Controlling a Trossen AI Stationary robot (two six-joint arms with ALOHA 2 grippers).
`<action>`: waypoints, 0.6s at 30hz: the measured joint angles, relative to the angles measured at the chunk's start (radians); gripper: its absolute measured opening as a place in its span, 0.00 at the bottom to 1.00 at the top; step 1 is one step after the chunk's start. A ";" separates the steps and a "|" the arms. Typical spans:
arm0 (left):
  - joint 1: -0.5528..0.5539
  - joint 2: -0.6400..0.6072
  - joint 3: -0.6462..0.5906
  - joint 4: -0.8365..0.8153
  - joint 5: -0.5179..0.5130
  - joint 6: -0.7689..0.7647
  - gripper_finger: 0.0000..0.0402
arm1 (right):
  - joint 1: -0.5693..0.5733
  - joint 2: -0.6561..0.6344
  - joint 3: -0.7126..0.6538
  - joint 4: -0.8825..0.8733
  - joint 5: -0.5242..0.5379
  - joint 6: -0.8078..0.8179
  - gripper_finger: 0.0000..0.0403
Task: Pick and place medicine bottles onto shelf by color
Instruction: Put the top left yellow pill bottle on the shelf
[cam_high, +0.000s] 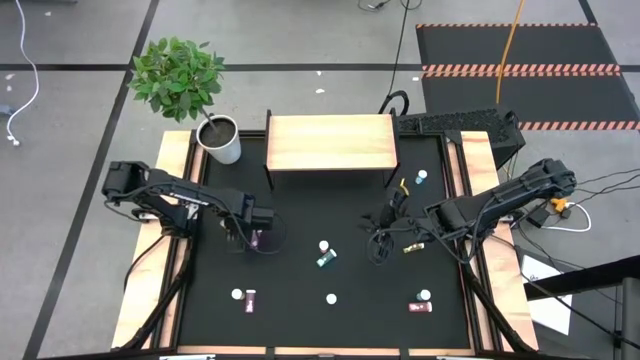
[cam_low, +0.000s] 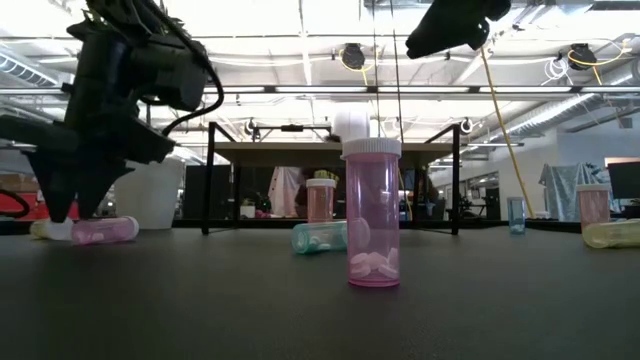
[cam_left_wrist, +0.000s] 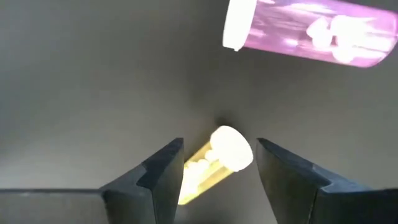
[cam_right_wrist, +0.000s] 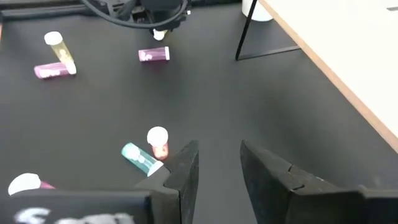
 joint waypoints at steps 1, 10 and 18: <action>0.000 0.001 0.000 0.000 0.006 0.000 0.49 | 0.000 0.000 0.000 0.004 0.000 -0.004 0.28; 0.005 0.001 0.023 -0.129 0.010 -0.035 0.49 | -0.002 0.000 0.000 0.004 0.005 -0.024 0.28; 0.005 0.030 0.004 -0.083 0.026 0.000 0.49 | -0.008 0.000 0.000 0.004 0.005 -0.035 0.28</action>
